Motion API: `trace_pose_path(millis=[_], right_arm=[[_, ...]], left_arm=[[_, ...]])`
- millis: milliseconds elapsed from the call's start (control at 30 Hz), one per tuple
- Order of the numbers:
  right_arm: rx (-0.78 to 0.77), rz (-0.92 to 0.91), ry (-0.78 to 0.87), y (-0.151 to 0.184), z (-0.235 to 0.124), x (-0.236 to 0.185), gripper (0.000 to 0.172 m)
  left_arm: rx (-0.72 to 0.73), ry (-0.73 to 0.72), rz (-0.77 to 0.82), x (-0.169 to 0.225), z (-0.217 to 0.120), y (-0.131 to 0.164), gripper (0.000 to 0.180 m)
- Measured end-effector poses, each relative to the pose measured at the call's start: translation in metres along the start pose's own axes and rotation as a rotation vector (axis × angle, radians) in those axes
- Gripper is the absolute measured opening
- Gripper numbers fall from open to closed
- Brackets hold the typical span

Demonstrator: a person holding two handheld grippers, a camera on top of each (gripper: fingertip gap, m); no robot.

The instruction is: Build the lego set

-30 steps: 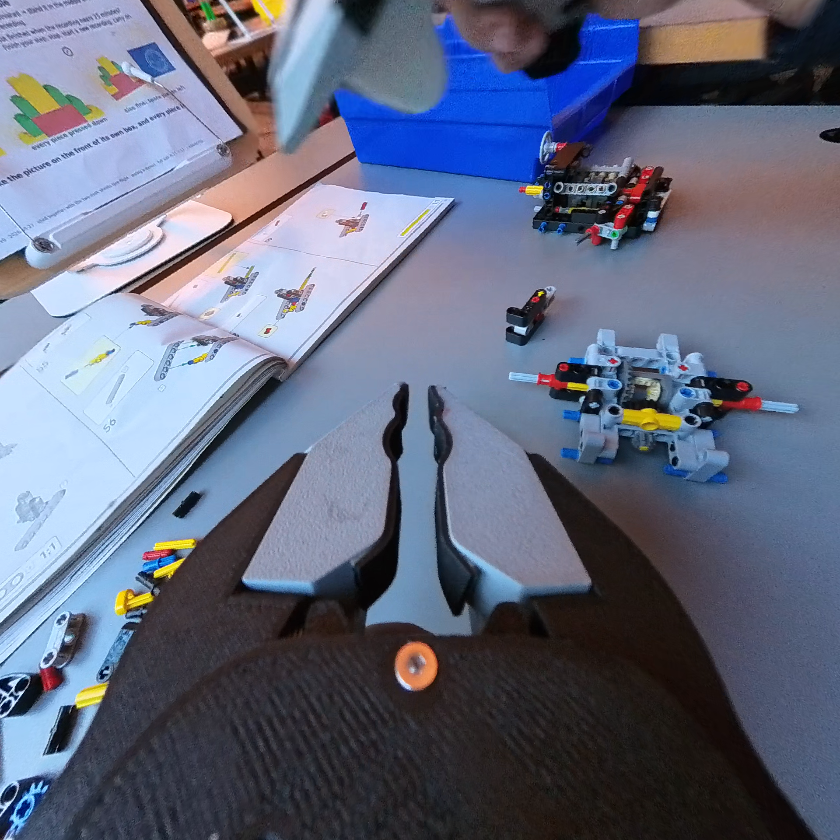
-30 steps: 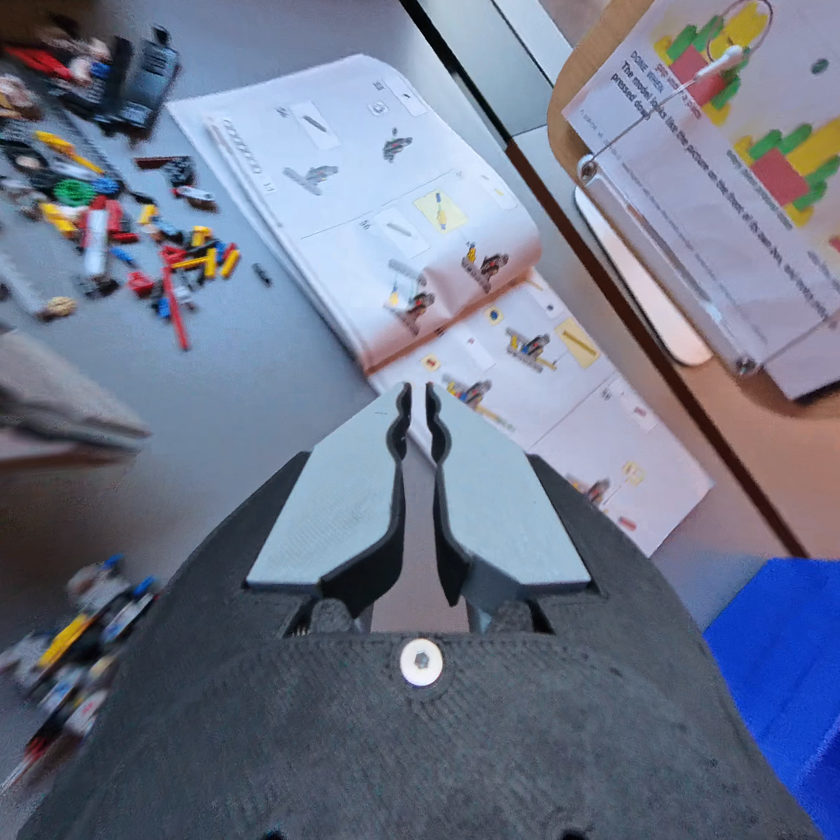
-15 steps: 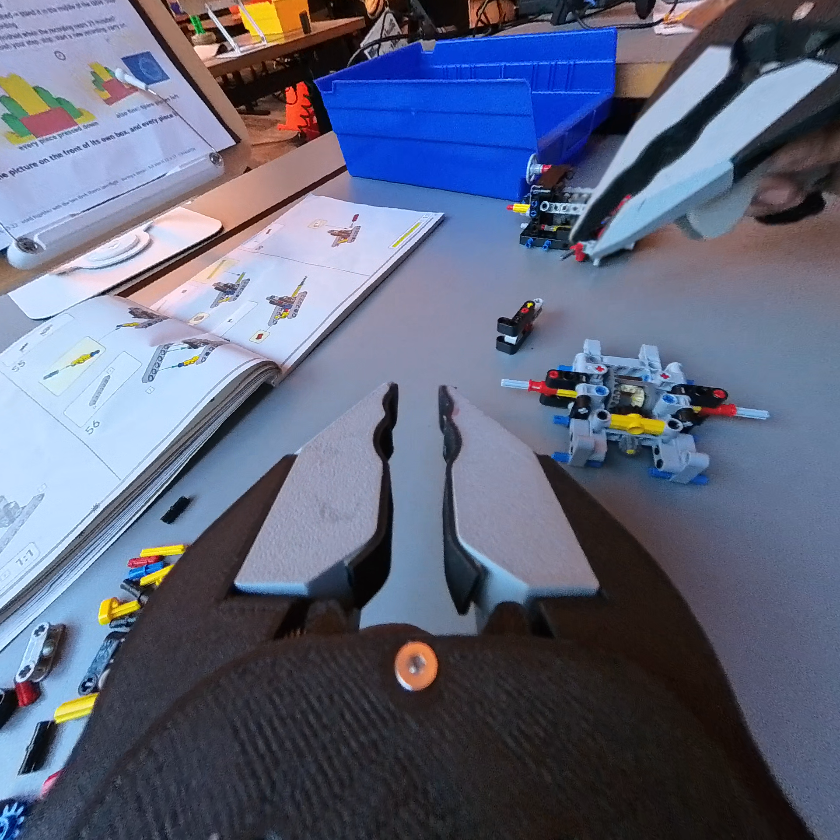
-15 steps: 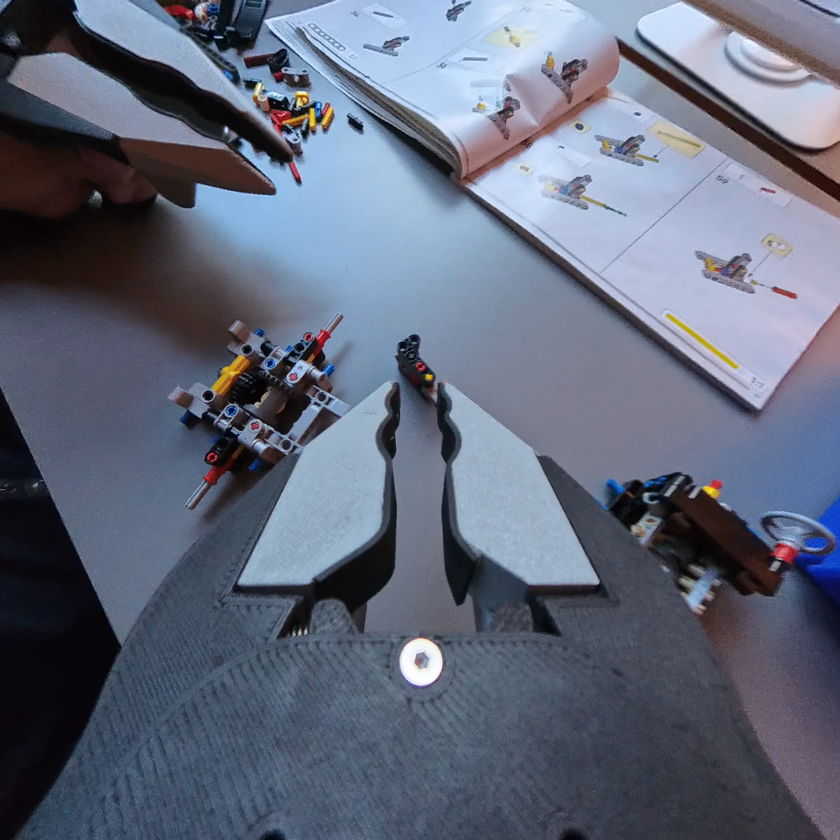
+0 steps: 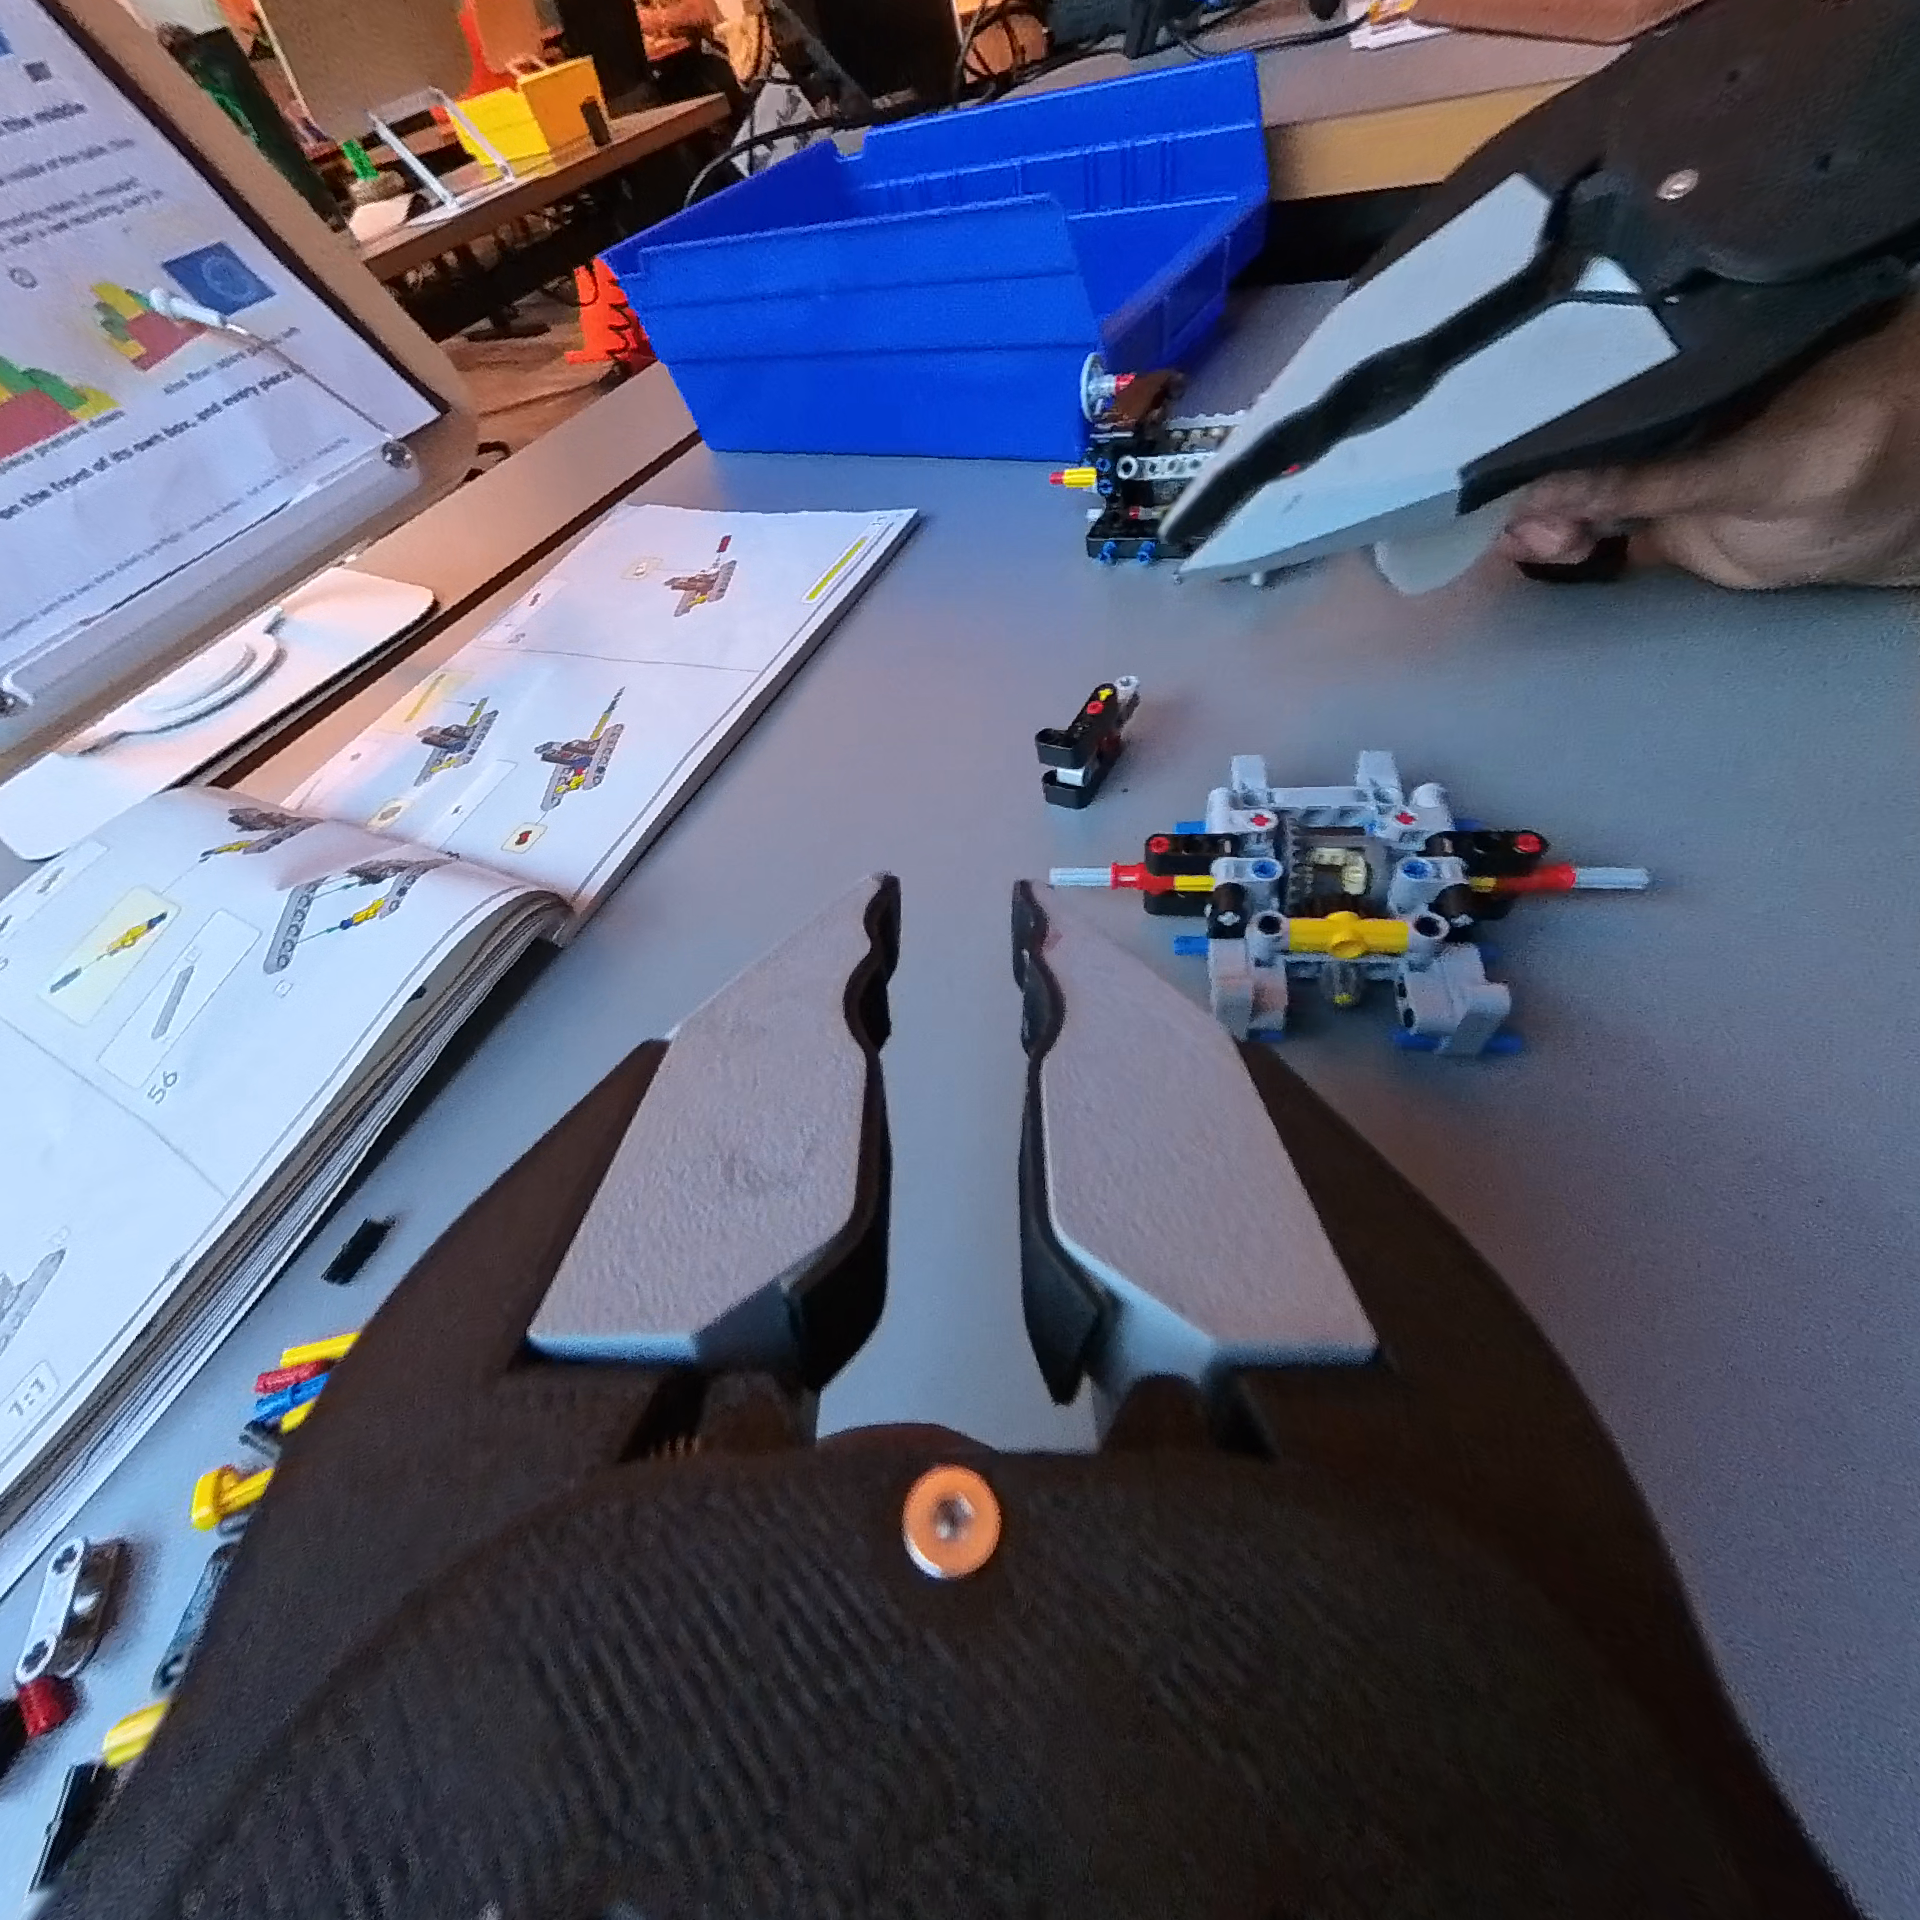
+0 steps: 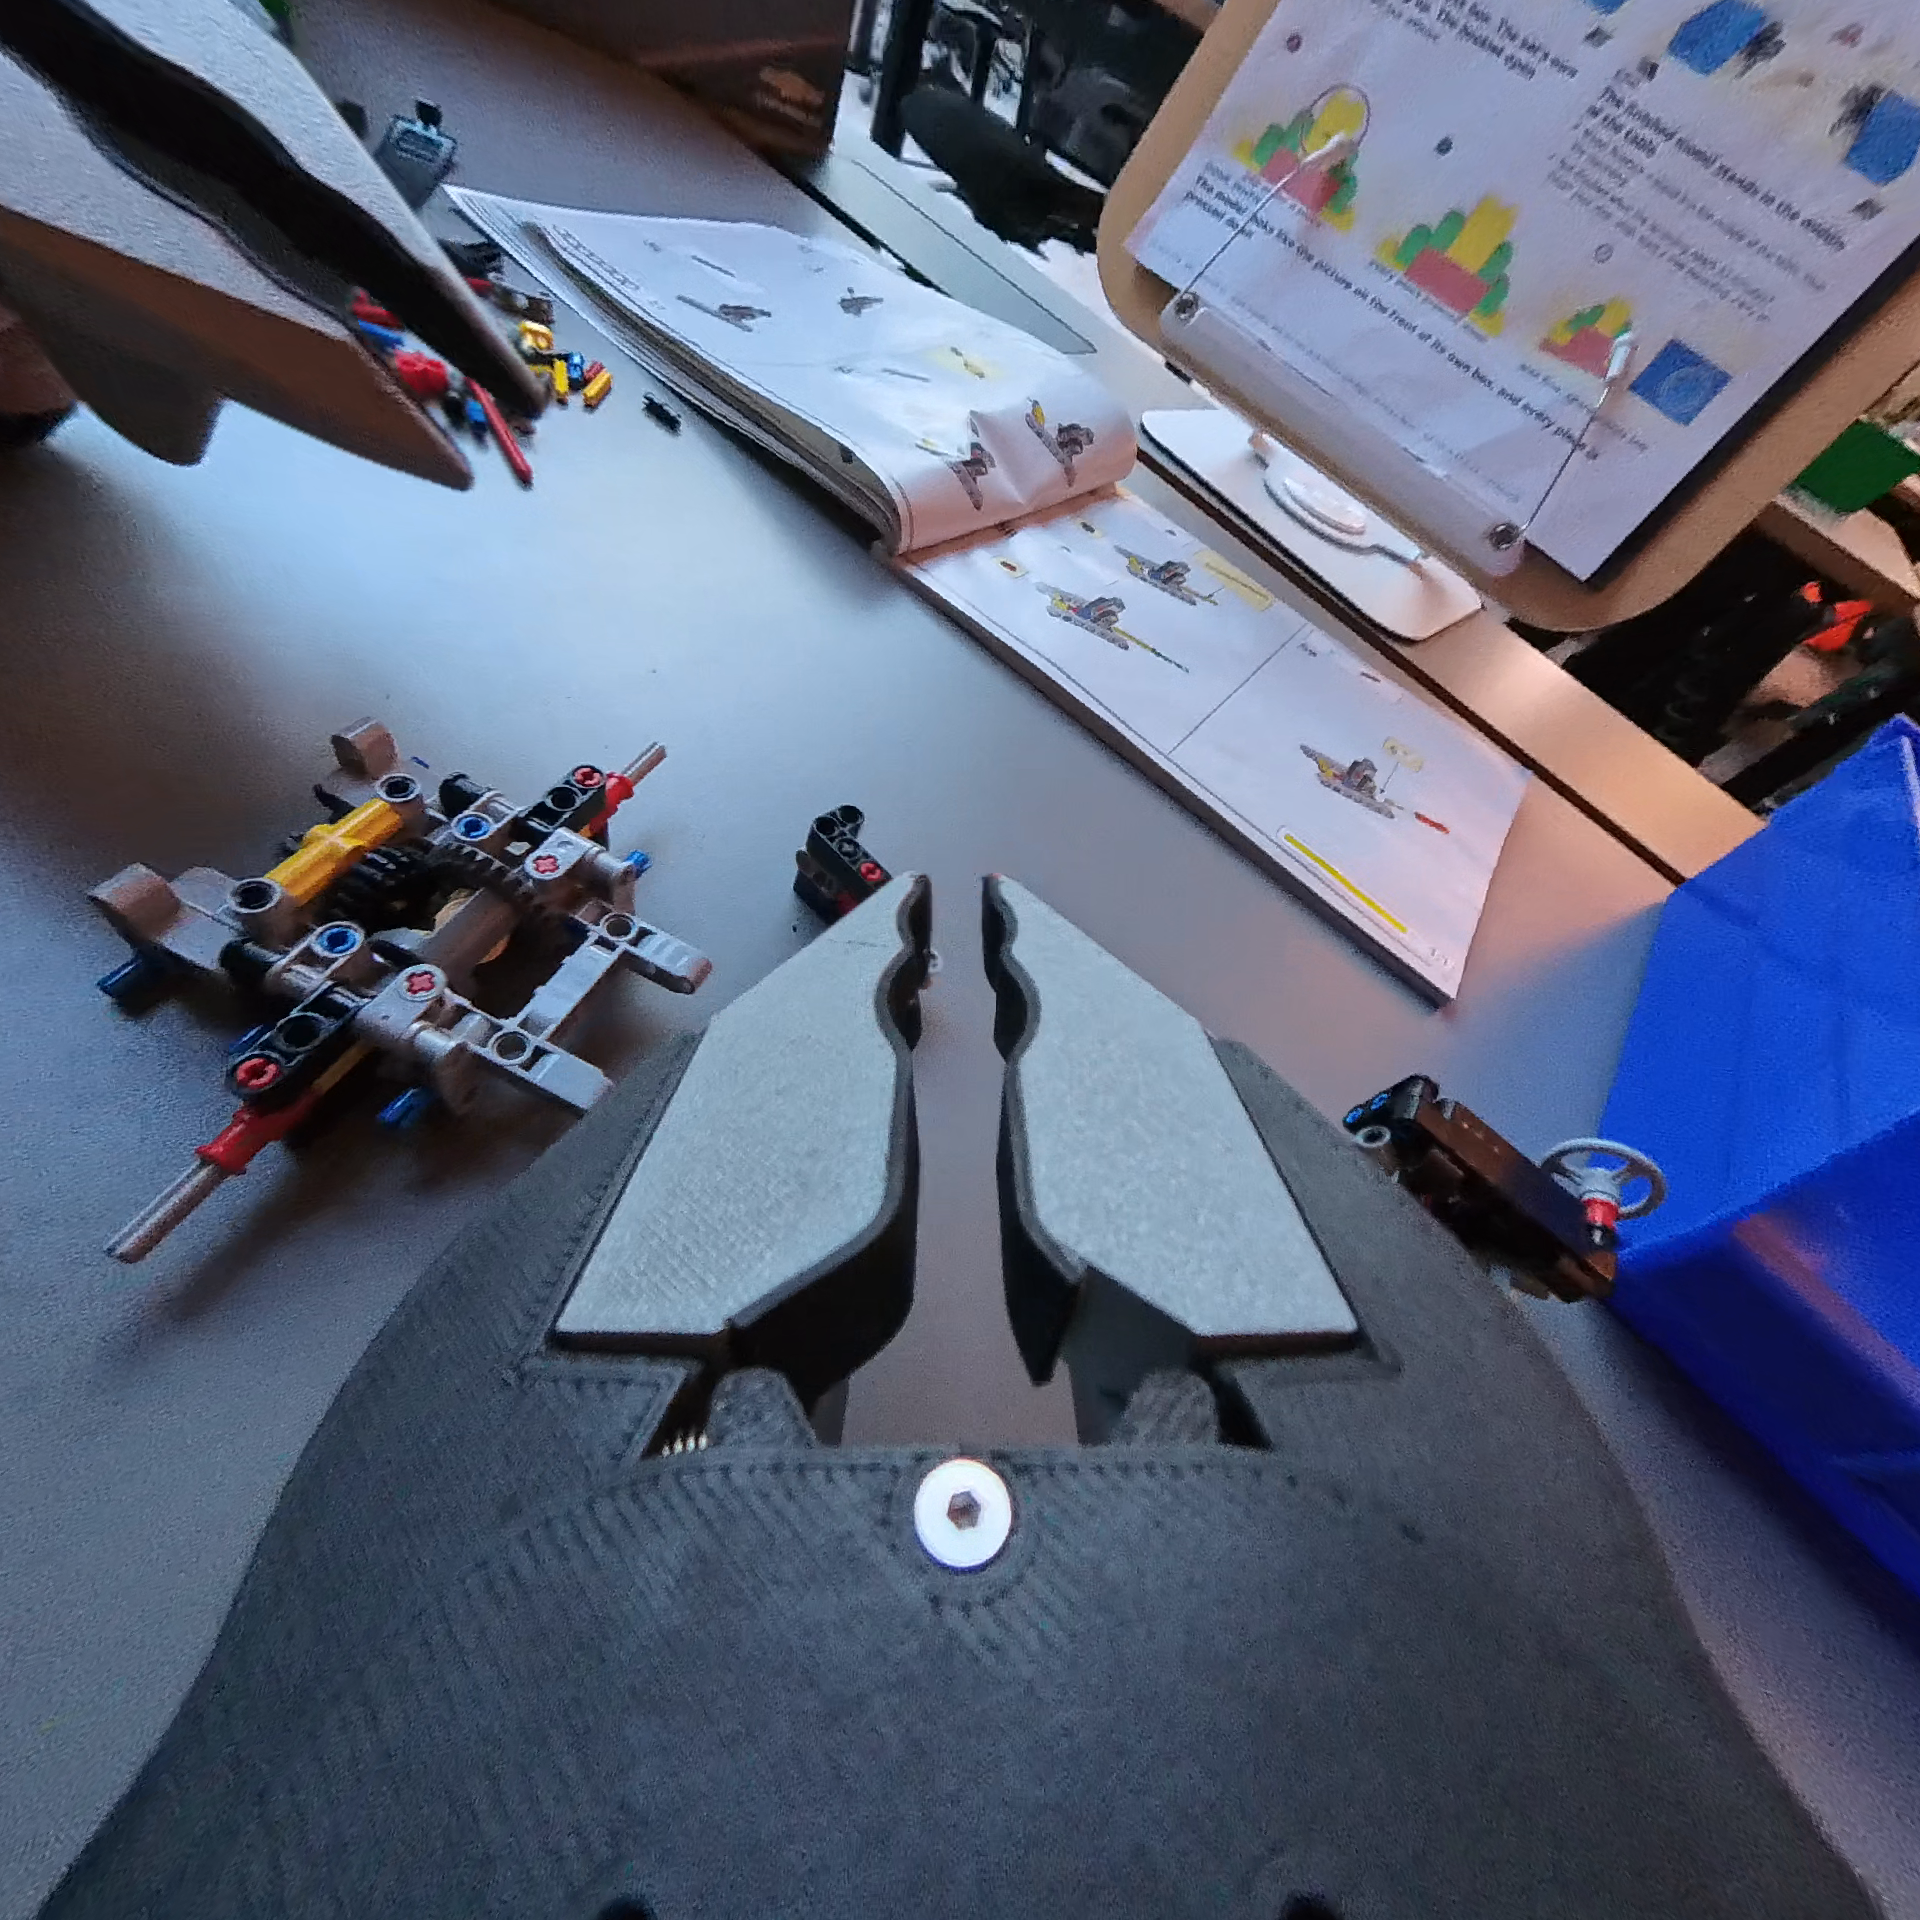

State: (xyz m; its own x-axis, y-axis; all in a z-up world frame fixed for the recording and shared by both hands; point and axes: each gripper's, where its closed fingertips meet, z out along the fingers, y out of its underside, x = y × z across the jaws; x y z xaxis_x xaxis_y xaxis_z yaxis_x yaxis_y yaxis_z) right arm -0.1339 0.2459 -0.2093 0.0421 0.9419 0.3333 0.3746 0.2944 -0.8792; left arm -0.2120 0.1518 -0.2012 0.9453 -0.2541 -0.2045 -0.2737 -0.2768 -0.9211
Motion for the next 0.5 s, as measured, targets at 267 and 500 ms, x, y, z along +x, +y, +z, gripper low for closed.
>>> trace_pose_path(millis=[267,500], right_arm=[[-0.037,0.028,0.030,0.006,0.004,0.007,0.009],[-0.031,0.066,0.045,0.006,0.006,0.015,0.010]], left_arm=[[-0.035,0.016,0.035,0.007,0.003,0.004,0.019],[-0.042,0.023,-0.018,0.003,0.002,0.006,0.019]])
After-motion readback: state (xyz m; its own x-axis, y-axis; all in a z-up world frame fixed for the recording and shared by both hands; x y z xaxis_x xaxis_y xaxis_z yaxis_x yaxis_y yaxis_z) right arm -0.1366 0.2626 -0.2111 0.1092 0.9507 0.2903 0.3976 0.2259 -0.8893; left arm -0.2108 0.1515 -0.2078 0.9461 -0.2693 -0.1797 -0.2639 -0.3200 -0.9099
